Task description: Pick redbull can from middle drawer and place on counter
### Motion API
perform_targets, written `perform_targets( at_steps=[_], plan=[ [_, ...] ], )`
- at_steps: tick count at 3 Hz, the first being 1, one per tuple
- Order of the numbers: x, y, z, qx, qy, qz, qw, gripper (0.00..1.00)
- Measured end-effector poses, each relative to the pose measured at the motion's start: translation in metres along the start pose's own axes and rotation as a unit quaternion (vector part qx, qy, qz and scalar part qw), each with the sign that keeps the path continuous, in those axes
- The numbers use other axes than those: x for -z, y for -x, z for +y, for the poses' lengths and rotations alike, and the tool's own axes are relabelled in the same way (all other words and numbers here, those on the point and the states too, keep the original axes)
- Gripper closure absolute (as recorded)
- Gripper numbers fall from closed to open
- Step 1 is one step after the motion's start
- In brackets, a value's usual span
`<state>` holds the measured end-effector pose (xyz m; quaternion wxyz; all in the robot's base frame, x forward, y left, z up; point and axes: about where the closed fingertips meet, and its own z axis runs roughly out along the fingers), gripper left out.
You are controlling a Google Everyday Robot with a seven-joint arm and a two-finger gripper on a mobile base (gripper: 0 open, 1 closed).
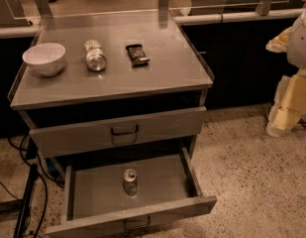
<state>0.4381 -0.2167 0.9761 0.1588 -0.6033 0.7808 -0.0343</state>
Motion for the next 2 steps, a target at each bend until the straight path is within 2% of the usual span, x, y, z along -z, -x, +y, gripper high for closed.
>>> perform_targets(
  at_steps=[1, 2],
  plan=[
    [0.000, 0.000, 0.000, 0.000, 0.000, 0.000, 1.0000, 0.00],
    [-0.025, -0.007, 0.005, -0.016, 0.007, -0.008, 0.9998, 0.00]
  ],
)
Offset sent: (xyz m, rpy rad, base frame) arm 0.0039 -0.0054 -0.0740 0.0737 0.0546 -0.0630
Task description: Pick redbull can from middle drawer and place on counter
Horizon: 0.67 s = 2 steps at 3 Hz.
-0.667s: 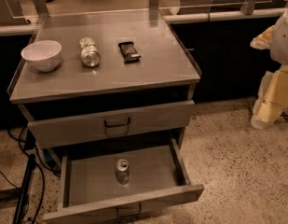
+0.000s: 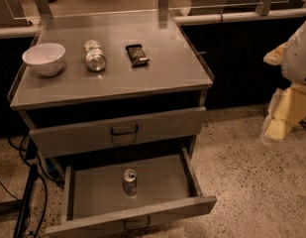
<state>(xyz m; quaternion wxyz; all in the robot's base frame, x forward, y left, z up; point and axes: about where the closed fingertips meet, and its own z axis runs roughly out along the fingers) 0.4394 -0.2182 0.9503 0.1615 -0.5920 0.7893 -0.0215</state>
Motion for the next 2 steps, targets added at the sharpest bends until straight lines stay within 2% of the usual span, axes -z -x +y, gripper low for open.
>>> perform_targets(
  at_steps=[1, 2],
  plan=[
    [-0.043, -0.008, 0.004, -0.019, 0.018, -0.010, 0.9996, 0.00],
    [-0.087, -0.006, 0.012, -0.022, 0.045, -0.027, 0.9984, 0.00]
  ],
)
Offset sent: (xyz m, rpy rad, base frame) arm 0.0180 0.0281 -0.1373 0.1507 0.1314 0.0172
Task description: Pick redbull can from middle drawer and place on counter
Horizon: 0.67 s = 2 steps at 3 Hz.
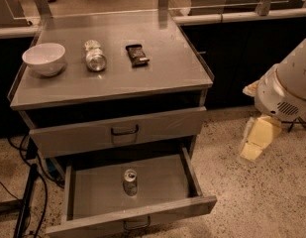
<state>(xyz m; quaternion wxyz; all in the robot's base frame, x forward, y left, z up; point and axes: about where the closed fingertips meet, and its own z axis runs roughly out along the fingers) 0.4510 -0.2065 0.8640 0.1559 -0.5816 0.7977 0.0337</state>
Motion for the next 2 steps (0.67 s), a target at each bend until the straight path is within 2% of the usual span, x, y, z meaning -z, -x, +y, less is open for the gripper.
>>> perform_targets(
  at_steps=[1, 2],
  plan=[
    [-0.004, 0.000, 0.002, 0.001, 0.002, -0.002, 1.0000, 0.00],
    [-0.038, -0.003, 0.019, 0.012, 0.015, -0.018, 0.9997, 0.00]
  ],
)
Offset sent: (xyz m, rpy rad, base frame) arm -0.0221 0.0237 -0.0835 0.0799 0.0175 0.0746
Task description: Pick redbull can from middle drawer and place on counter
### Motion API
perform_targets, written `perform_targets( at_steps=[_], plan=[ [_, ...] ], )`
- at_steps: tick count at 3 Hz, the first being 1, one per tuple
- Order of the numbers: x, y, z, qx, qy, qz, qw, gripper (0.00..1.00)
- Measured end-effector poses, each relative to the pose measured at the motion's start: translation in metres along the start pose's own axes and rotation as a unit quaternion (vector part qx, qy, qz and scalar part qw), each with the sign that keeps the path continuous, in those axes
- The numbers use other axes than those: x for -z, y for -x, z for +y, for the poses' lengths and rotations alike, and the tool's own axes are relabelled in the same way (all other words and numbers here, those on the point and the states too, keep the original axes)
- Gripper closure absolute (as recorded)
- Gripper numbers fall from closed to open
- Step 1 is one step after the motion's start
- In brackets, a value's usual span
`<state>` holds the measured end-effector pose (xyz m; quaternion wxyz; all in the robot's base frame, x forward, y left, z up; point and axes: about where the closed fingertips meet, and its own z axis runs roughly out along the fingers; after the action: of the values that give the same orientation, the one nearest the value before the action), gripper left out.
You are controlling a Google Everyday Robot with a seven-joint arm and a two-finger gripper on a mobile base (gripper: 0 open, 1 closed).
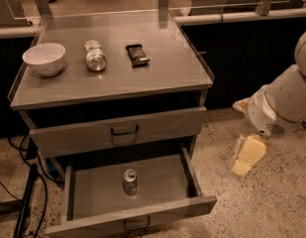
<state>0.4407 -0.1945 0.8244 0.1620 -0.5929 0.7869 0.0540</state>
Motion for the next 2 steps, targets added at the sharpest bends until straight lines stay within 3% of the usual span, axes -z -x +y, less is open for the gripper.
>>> perform_targets(
  at_steps=[1, 2],
  plan=[
    [-0.045, -0.002, 0.009, -0.003, 0.016, -0.025, 0.9996, 0.00],
    [-0.089, -0.003, 0.023, -0.020, 0.049, -0.044, 0.9976, 0.00]
  ],
)
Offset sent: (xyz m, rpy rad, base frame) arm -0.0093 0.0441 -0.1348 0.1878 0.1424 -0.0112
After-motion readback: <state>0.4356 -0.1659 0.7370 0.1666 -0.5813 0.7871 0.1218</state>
